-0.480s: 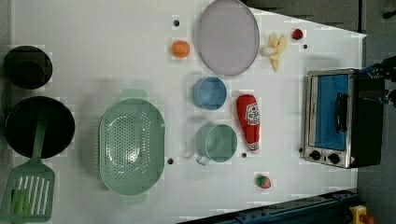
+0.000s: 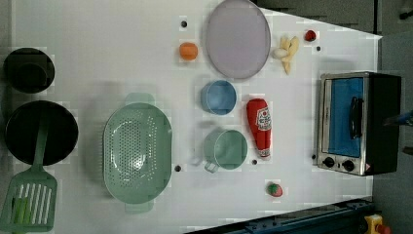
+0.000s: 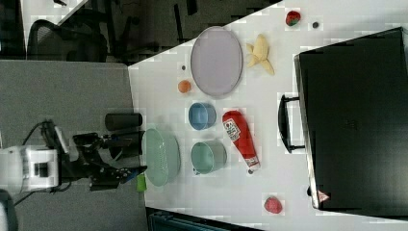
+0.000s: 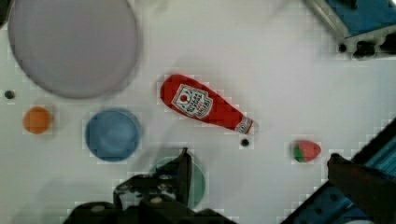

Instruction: Pick Ketchup from the table and place it in strainer.

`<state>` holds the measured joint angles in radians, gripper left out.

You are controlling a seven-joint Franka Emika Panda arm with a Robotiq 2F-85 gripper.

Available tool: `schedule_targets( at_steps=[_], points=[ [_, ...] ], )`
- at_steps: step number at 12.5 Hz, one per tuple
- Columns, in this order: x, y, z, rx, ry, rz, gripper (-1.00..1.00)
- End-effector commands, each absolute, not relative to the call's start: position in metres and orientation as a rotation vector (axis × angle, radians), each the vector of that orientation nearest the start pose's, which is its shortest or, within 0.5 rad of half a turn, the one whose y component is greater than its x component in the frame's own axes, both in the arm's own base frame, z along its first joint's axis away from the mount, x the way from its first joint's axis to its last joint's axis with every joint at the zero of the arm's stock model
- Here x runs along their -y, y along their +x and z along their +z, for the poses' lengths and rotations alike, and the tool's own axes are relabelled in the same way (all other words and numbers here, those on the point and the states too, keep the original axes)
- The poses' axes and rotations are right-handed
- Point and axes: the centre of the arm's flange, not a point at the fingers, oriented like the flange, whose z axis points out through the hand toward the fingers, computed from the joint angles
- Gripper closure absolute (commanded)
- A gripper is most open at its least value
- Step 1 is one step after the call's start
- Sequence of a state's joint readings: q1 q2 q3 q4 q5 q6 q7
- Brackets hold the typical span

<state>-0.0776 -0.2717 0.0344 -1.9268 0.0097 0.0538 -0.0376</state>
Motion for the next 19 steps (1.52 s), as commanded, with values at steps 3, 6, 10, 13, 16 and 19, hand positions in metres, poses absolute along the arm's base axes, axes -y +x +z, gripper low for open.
schedule_targets(
  at_steps=[3,6,10,13,16,19],
  points=[
    [0.027,0.491,0.521,-1.038,-3.003,0.287,-1.00],
    [0.020,0.499,0.466,-0.851,-3.055,0.436,-1.00],
    [0.009,0.513,0.398,-0.314,-3.110,0.427,-1.00],
    [0.004,0.519,0.350,-0.008,-3.106,0.365,-1.00],
    [0.002,0.512,0.299,0.119,-3.095,0.338,-1.00],
    [-0.004,0.507,0.260,0.135,-3.102,0.253,-1.00]
  ],
)
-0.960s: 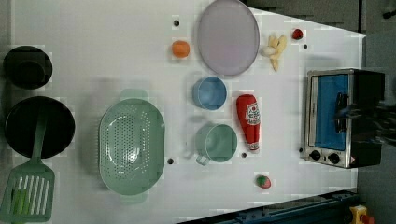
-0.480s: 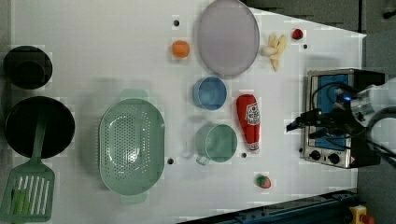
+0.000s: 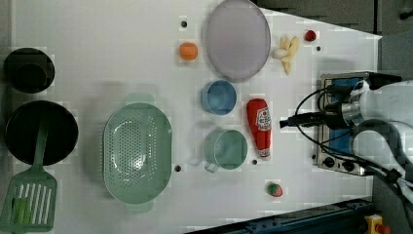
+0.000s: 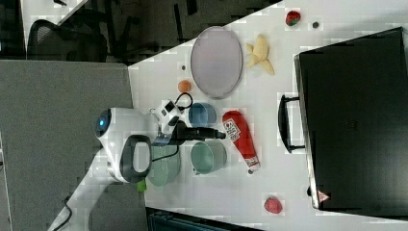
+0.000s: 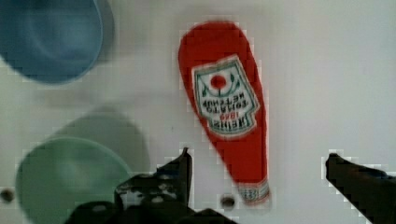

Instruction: Pick Ketchup from the table and place it in strainer.

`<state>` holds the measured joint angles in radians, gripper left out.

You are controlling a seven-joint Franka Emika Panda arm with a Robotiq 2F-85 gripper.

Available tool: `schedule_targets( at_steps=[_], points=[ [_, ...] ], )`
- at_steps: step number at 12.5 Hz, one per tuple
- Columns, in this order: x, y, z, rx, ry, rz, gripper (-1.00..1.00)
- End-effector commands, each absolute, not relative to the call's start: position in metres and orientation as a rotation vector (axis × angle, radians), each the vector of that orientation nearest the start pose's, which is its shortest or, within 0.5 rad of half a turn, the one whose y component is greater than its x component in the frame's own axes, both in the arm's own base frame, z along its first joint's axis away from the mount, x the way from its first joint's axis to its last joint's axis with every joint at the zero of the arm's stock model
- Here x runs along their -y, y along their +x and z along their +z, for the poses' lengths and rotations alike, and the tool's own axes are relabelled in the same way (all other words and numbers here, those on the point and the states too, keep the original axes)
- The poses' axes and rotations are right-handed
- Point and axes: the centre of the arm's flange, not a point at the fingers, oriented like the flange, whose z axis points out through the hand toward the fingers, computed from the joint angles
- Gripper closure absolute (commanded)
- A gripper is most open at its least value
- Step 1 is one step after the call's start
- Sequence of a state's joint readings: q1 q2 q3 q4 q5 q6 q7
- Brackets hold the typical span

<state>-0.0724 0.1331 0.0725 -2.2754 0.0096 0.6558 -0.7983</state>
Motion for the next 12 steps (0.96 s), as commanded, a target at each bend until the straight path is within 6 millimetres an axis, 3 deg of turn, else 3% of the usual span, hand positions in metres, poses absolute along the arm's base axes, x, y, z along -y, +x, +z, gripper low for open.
schedule_targets(
  at_steps=[1,8,11,12],
  points=[
    [-0.006,0.504,0.247,0.140,-3.101,0.248,-1.00],
    [-0.014,0.499,0.173,0.287,-3.129,0.224,-1.00],
    [-0.017,0.495,0.153,0.295,-3.120,0.247,-1.00],
    [-0.018,0.495,0.151,0.298,-3.119,0.238,-0.92]
  ],
)
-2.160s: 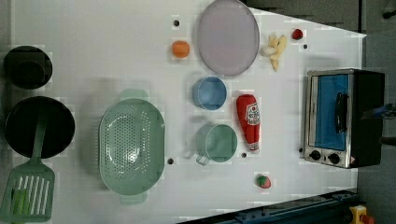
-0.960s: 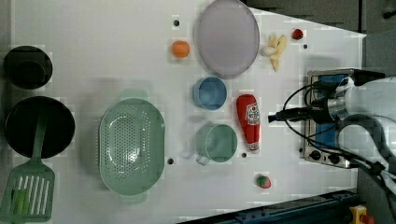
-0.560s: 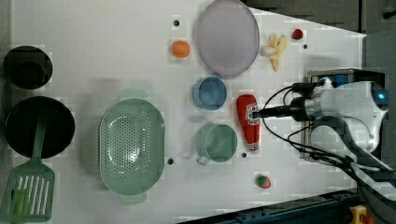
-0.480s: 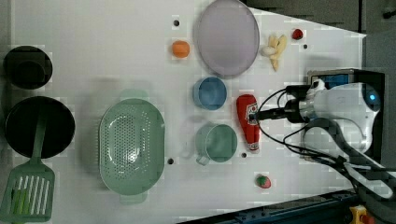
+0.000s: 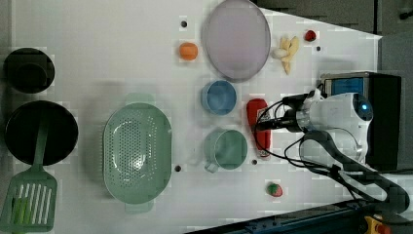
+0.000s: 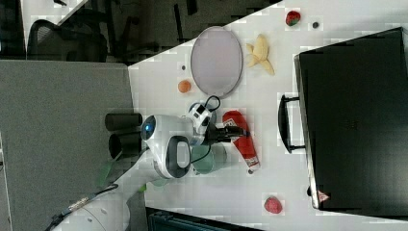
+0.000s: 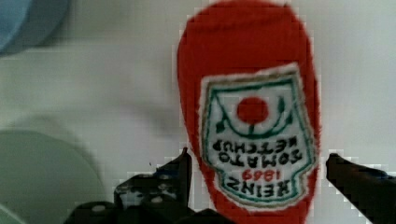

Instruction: Pick Ketchup from the table and place it in strainer.

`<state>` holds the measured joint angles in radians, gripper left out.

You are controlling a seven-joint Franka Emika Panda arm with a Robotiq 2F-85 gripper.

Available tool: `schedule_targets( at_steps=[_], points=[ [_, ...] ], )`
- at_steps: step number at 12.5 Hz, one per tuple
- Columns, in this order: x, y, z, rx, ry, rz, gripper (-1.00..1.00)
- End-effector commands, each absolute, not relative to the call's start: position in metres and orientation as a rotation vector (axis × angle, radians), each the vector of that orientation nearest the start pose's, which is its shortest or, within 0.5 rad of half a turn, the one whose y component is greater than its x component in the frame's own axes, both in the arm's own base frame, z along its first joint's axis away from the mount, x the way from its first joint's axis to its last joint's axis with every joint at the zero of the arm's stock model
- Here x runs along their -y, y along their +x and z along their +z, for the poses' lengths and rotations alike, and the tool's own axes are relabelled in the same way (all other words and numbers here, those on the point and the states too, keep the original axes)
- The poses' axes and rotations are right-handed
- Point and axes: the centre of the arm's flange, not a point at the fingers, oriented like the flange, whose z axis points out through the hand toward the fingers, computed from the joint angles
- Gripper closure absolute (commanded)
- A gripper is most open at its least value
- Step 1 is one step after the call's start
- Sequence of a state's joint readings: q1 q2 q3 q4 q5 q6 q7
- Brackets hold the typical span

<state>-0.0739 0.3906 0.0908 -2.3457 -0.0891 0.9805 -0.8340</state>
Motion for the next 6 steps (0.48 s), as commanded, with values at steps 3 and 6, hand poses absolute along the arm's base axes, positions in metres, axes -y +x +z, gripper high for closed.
schedule_targets(
  at_steps=[3,6],
  points=[
    [-0.017,0.497,0.156,0.296,-3.123,0.204,-0.26],
    [-0.017,0.508,0.197,0.284,-3.141,0.098,-0.26]
  ],
)
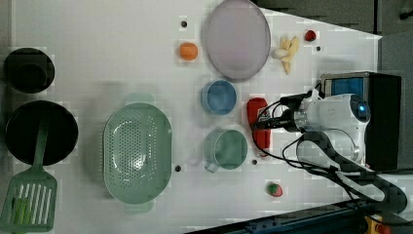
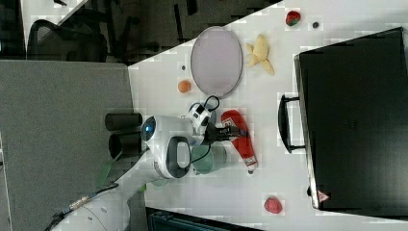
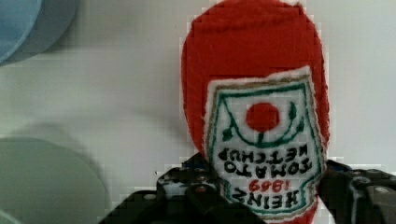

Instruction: Pick Ketchup from the table and place it in strainer.

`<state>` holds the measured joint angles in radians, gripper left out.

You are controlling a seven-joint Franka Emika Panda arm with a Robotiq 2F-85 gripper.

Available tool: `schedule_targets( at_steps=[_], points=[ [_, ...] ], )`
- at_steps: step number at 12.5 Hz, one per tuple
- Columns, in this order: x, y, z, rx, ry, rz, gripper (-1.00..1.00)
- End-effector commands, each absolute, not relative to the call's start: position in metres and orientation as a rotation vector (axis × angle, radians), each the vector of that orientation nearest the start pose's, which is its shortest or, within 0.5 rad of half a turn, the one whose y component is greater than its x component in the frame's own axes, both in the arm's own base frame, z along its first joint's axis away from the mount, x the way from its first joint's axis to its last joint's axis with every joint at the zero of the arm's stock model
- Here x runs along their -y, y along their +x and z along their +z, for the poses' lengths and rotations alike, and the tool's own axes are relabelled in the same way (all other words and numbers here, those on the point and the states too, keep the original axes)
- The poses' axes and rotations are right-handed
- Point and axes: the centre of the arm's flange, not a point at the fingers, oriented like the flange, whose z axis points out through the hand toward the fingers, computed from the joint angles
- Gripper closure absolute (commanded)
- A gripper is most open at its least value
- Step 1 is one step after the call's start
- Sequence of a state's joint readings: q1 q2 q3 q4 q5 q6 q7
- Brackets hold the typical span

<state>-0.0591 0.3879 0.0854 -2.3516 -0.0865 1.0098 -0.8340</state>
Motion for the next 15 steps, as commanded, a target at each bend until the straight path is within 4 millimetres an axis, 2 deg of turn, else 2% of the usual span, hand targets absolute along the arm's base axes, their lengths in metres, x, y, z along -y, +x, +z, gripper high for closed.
schedule_targets(
  at_steps=[1,3,5,7,9,10,12,15],
  points=[
    [-0.017,0.513,0.221,0.285,-3.150,0.038,-0.26],
    [-0.021,0.514,0.276,0.294,-3.167,0.006,-0.26],
    [-0.031,0.508,0.333,0.288,-3.184,0.058,-0.26],
    [-0.058,0.501,0.382,0.307,-3.174,0.089,-0.26],
    [-0.099,0.498,0.417,0.320,-3.129,0.074,-0.26],
    [-0.122,0.496,0.427,0.321,-3.105,0.070,-0.26],
    [-0.175,0.488,0.435,0.249,-3.080,0.061,-0.26],
    [-0.248,0.465,0.420,0.019,-3.094,0.096,-0.26]
  ],
)
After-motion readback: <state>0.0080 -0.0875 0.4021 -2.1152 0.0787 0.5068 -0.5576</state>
